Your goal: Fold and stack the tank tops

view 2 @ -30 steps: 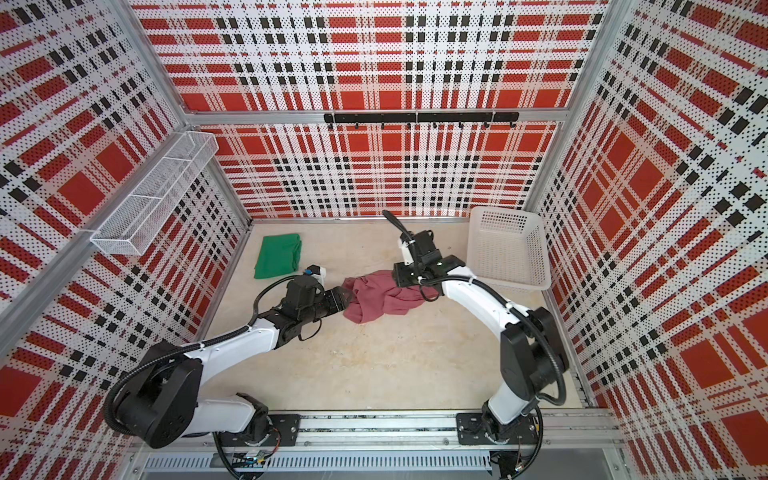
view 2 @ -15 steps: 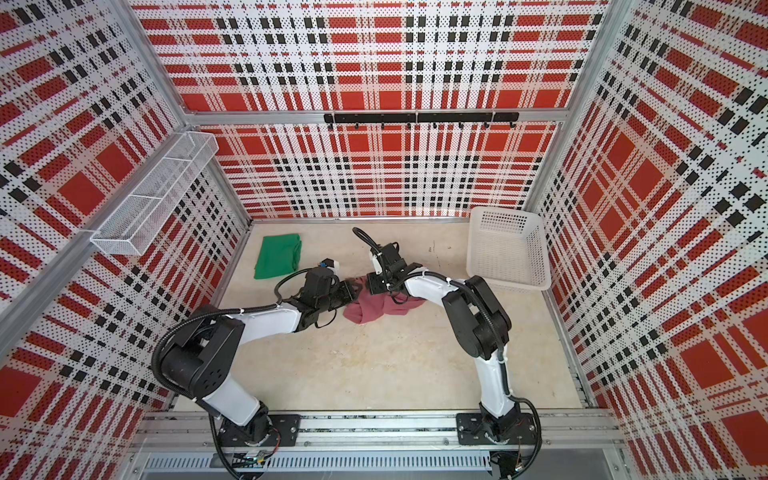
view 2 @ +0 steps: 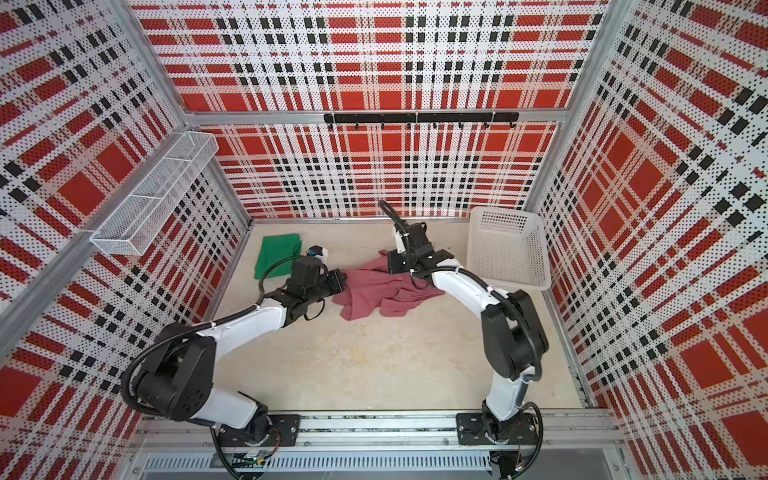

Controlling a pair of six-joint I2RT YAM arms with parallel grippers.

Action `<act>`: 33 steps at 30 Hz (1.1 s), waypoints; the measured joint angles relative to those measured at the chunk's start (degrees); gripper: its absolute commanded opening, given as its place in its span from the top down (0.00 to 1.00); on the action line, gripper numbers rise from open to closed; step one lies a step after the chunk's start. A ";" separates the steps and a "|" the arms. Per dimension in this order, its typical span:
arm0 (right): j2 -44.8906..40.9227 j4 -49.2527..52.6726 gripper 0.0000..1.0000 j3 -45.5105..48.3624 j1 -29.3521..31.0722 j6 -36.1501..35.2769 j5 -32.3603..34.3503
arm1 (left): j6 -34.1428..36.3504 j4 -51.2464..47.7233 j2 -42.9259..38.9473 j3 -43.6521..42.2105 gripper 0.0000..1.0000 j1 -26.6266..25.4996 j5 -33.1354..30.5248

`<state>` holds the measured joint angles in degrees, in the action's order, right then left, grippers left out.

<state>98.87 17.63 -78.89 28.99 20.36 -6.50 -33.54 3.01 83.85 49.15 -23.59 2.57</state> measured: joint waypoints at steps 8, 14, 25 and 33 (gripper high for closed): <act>-13.90 4.85 1.00 3.78 -4.35 -2.47 3.17 | 7.98 -11.45 -10.93 5.07 1.00 5.27 -4.70; -23.37 7.80 1.00 4.72 -8.02 -3.50 4.87 | 12.92 -17.59 -14.49 12.17 1.00 6.84 -7.91; -30.08 8.44 1.00 13.20 -14.23 -2.40 2.47 | 15.26 -18.47 -16.70 14.80 1.00 8.50 -4.83; -30.08 8.81 1.00 21.94 -13.70 0.35 -3.96 | 13.81 -17.40 -12.15 9.18 1.00 7.98 0.02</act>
<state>68.79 26.44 -56.95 15.29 20.71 -10.46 -19.73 -14.39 71.70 58.33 -15.62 2.59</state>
